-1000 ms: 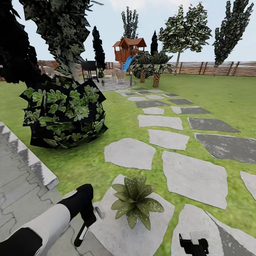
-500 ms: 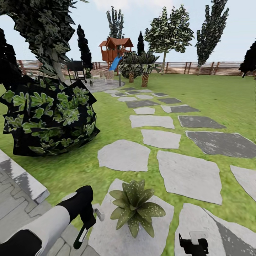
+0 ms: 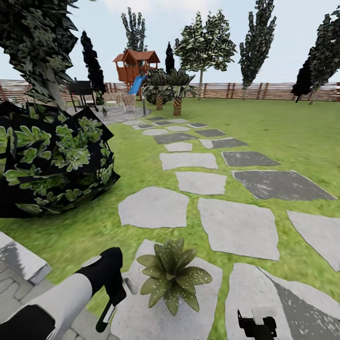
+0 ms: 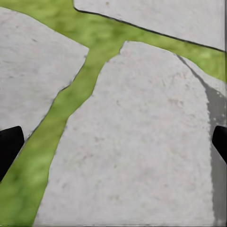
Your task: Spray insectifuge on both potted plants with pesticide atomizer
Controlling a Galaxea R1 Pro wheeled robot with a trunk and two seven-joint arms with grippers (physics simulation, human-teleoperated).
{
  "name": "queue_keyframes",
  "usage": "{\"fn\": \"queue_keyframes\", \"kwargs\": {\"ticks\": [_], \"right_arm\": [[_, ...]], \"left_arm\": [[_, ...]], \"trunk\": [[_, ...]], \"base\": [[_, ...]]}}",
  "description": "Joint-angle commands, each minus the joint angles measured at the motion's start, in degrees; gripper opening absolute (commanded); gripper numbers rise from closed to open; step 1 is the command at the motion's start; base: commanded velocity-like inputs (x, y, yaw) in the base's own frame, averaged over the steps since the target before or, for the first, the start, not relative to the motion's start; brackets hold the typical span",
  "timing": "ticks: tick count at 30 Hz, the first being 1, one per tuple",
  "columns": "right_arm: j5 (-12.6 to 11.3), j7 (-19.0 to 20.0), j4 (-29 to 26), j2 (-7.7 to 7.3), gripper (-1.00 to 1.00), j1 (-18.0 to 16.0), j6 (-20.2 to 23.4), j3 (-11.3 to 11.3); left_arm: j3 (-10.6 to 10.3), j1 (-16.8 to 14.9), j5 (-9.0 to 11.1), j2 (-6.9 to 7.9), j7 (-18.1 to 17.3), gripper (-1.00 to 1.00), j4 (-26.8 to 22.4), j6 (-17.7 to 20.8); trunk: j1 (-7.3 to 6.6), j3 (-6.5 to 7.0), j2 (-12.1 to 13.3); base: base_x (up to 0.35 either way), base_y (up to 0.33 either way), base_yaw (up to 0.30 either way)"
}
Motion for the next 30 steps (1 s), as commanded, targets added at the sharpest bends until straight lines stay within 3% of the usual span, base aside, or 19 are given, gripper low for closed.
{"fn": "queue_keyframes", "kwargs": {"ticks": [1, 11, 16, 24, 30], "right_arm": [[-0.1, -0.4, 0.1, -0.01, 1.0, 0.0, -0.1, 0.5], [-0.1, -0.4, 0.1, -0.01, 1.0, 0.0, -0.1, 0.5], [-0.1, -0.4, 0.1, -0.01, 1.0, 0.0, -0.1, 0.5], [-0.1, -0.4, 0.1, -0.01, 1.0, 0.0, -0.1, 0.5], [-0.1, -0.4, 0.1, -0.01, 1.0, 0.0, -0.1, 0.5]], "left_arm": [[-0.1, 0.0, -0.5, 0.04, -0.5, -1.0, -0.2, 0.3], [-0.2, 0.9, -0.5, 1.0, -0.4, -1.0, 0.2, 0.2], [-0.2, 1.3, -0.5, 2.71, -0.3, -1.0, 0.2, 0.2], [0.1, 1.5, -0.4, 2.05, 2.3, -1.0, 0.2, 0.2], [0.1, 1.9, -0.1, 2.06, 2.4, -1.0, 0.2, 0.2]], "trunk": [[-0.01, -0.05, 0.0], [-0.01, -0.05, 0.0], [-0.01, -0.05, 0.0], [-0.01, -0.05, 0.0], [-0.01, -0.05, 0.0]], "base": [[0.0, 0.136, -0.262], [0.0, 0.014, -0.052], [0.0, 0.0, 0.0], [0.0, 0.177, -0.004], [0.0, 0.042, -0.21]]}}
